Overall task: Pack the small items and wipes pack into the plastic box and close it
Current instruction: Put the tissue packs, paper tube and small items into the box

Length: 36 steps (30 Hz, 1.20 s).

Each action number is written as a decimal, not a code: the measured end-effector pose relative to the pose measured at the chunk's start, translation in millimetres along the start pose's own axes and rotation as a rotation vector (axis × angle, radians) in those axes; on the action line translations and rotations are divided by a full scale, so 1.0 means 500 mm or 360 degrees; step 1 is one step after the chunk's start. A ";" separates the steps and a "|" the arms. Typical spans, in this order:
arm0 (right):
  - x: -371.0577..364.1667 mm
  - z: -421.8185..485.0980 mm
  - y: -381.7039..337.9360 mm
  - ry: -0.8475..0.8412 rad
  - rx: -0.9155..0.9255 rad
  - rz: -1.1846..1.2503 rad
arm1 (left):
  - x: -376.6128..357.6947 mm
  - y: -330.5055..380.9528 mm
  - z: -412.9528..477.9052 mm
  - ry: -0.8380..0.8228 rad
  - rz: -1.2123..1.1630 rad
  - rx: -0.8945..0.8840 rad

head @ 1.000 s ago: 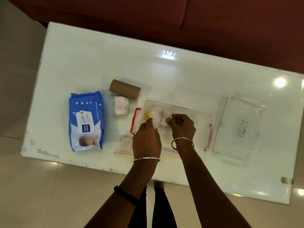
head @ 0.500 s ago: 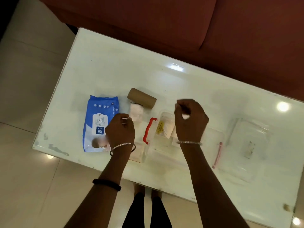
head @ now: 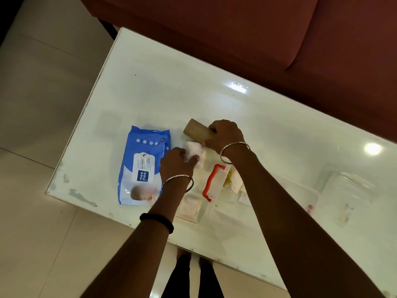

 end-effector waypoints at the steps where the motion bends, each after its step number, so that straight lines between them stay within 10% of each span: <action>1: -0.003 0.000 0.002 0.0015 -0.0009 0.0006 | -0.002 0.000 0.001 -0.0008 -0.0015 -0.0008; 10: 0.011 -0.003 0.015 0.0156 -0.0122 0.0078 | -0.007 0.017 0.005 -0.0012 -0.0001 -0.0040; 18: 0.083 -0.193 0.102 0.0736 0.0076 0.1141 | 0.030 0.021 -0.049 0.0102 -0.0279 -0.0196; 27: -0.053 -0.426 0.272 0.0137 0.0067 0.1428 | 0.037 -0.003 -0.165 -0.0176 -0.1268 -0.0313; 36: -0.141 -0.389 0.280 -0.0189 -0.0181 0.1057 | 0.005 -0.009 -0.213 -0.0209 -0.1374 -0.0419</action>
Point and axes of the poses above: each hand's wrist, its own z-axis towards the middle knuckle, its own x-axis out of the back of the hand, y = z × x, the point moved 2 cm from there along z, towards the middle knuckle, and after that the axes turned 12 degrees about -y, right-handed, at the moved point
